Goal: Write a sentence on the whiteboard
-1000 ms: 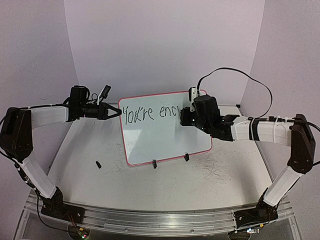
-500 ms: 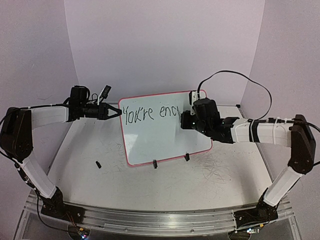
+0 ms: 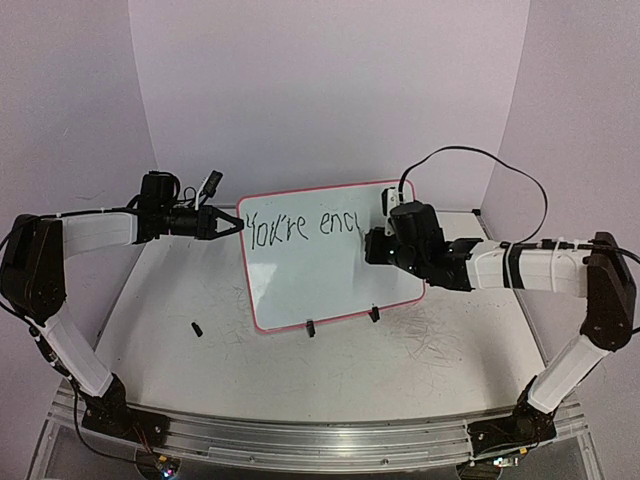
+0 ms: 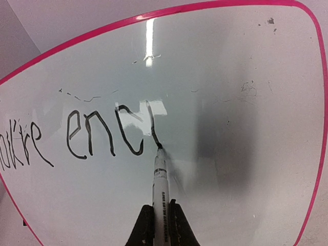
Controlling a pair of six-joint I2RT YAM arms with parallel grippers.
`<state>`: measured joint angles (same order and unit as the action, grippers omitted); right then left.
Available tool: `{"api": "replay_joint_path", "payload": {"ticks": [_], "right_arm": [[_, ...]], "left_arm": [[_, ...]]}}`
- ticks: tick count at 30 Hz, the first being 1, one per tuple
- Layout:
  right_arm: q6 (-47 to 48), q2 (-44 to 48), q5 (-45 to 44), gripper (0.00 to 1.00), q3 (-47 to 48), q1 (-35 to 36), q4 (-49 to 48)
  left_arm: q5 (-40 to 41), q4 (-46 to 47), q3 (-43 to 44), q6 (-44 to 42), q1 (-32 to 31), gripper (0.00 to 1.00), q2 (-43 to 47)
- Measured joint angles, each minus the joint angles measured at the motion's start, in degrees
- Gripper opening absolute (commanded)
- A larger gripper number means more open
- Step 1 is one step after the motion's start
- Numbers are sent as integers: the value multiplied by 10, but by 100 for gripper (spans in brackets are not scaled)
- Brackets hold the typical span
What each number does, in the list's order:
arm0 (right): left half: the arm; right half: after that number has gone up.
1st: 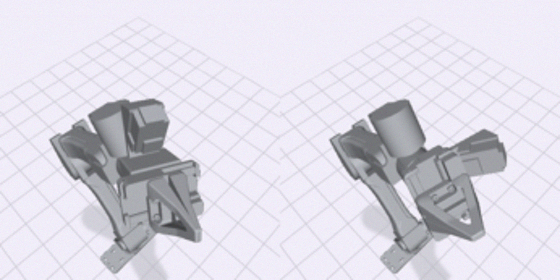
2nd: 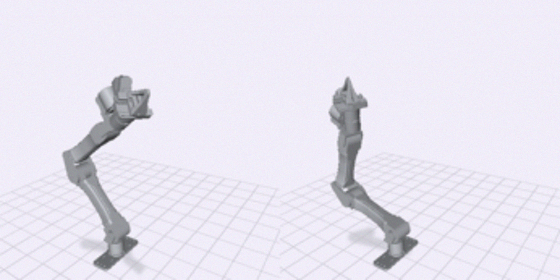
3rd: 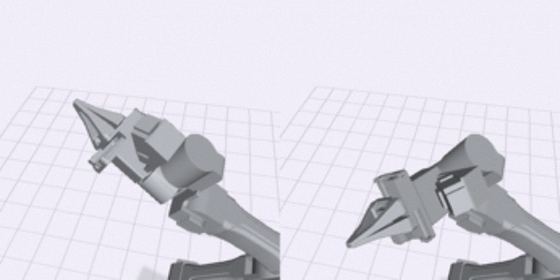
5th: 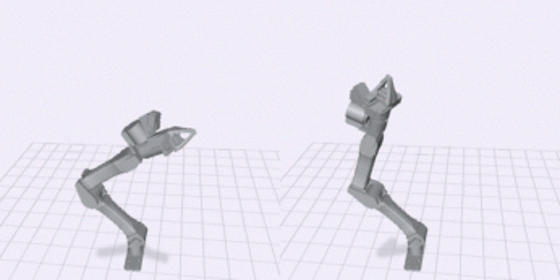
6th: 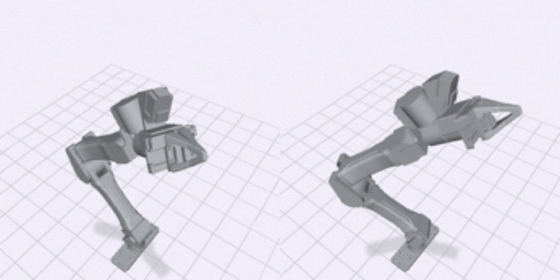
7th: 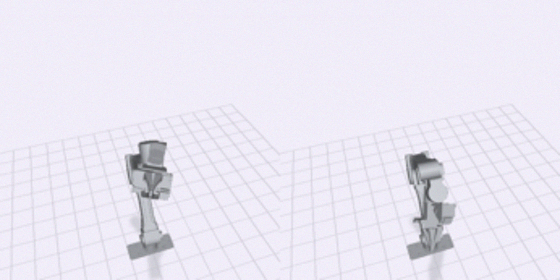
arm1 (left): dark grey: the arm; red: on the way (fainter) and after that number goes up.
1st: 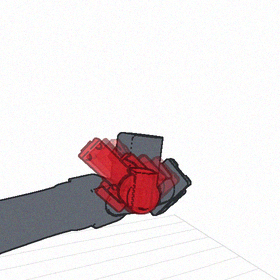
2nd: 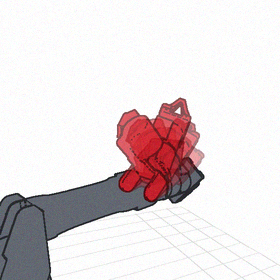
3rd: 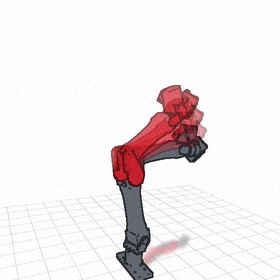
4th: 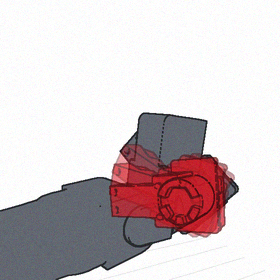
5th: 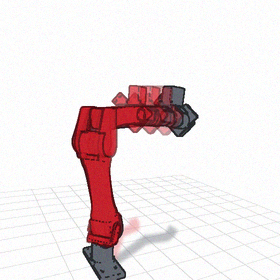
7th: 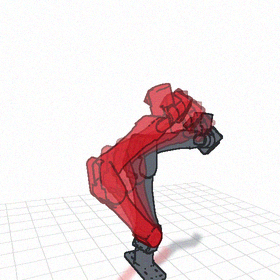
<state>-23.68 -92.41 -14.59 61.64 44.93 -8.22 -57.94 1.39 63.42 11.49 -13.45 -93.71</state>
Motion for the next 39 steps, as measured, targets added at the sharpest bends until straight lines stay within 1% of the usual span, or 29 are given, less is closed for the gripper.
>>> {"api": "replay_joint_path", "payload": {"ticks": [10,18,26,39], "right_arm": [[2,1,-8,0,-1,1,5],[7,-12,-22,0,28,1,-2],[13,-15,-39,0,35,1,-4],[28,-23,-42,0,52,-3,-8]], "left_arm": [[-3,0,0,0,0,0,0],[-4,0,0,-2,0,0,0],[-5,0,0,-6,0,0,0],[-6,0,0,-7,0,0,0]]}}
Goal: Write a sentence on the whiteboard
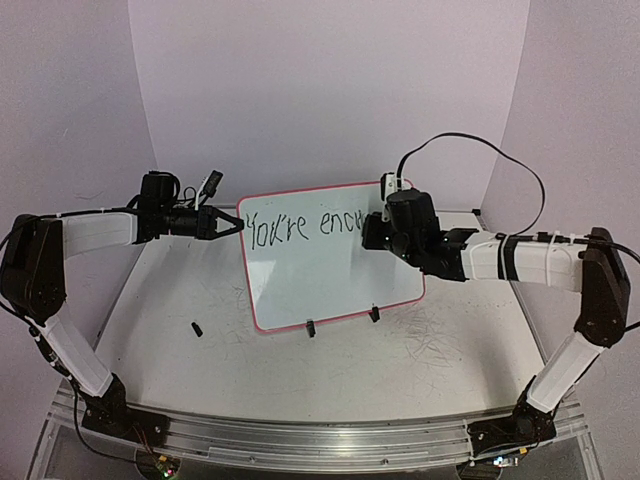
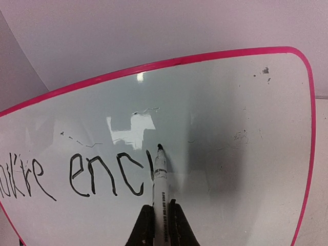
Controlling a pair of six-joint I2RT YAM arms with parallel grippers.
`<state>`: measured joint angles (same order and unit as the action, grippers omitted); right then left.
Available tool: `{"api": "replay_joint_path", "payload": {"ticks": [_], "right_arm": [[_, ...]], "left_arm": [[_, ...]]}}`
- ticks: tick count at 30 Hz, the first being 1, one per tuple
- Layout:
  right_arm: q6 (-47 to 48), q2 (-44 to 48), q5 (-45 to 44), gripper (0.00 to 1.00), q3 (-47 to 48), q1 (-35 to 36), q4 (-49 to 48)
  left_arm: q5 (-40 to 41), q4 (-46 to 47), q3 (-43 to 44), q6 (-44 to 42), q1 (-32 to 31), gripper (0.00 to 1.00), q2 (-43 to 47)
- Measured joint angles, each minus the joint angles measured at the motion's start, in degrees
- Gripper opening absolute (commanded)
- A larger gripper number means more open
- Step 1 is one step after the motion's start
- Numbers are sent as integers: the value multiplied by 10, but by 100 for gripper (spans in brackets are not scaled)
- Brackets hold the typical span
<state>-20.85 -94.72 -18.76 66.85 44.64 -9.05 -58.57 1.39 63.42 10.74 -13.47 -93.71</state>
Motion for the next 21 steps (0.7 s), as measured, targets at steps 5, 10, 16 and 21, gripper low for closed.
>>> {"api": "replay_joint_path", "payload": {"ticks": [5,10,16,21], "right_arm": [[-1,0,0,0,0,0,1],[-6,0,1,0,-3,0,0],[-18,5,3,0,-26,0,-4],[-29,18,7,0,-46,0,-3]], "left_arm": [[0,0,0,0,0,0,0],[0,0,0,0,0,0,0],[0,0,0,0,0,0,0],[0,0,0,0,-1,0,0]]}}
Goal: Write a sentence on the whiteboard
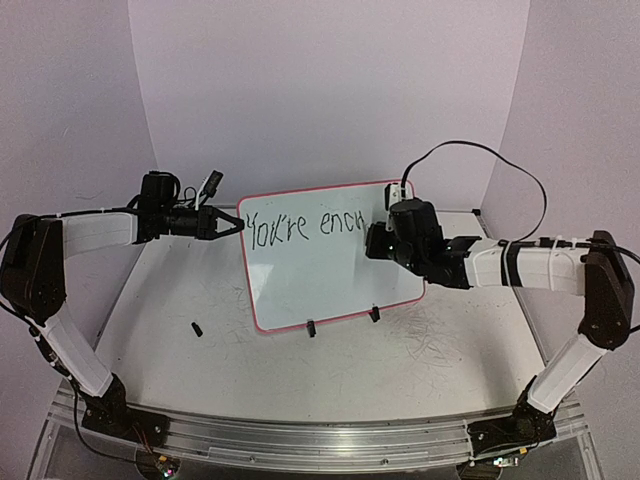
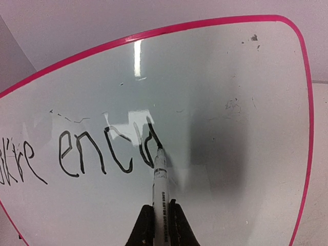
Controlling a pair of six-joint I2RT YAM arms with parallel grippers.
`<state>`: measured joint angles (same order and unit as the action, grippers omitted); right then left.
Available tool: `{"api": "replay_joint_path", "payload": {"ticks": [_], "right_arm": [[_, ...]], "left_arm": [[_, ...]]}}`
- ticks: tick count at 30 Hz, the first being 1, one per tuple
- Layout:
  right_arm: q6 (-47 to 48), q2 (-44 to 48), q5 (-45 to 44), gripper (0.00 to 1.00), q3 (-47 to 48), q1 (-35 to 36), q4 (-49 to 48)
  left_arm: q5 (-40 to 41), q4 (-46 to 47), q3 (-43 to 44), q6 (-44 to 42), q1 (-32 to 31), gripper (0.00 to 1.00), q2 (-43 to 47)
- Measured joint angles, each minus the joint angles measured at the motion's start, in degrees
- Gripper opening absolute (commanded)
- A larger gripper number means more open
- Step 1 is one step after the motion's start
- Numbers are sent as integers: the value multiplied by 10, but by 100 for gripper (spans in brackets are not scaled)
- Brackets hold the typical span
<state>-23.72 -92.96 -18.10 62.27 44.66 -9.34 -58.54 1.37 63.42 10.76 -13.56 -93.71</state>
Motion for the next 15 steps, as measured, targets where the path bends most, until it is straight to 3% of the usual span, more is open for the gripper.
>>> {"api": "replay_joint_path", "payload": {"ticks": [15], "right_arm": [[-1,43,27,0,-24,-4,14]], "left_arm": [[0,0,0,-1,0,0,0]]}}
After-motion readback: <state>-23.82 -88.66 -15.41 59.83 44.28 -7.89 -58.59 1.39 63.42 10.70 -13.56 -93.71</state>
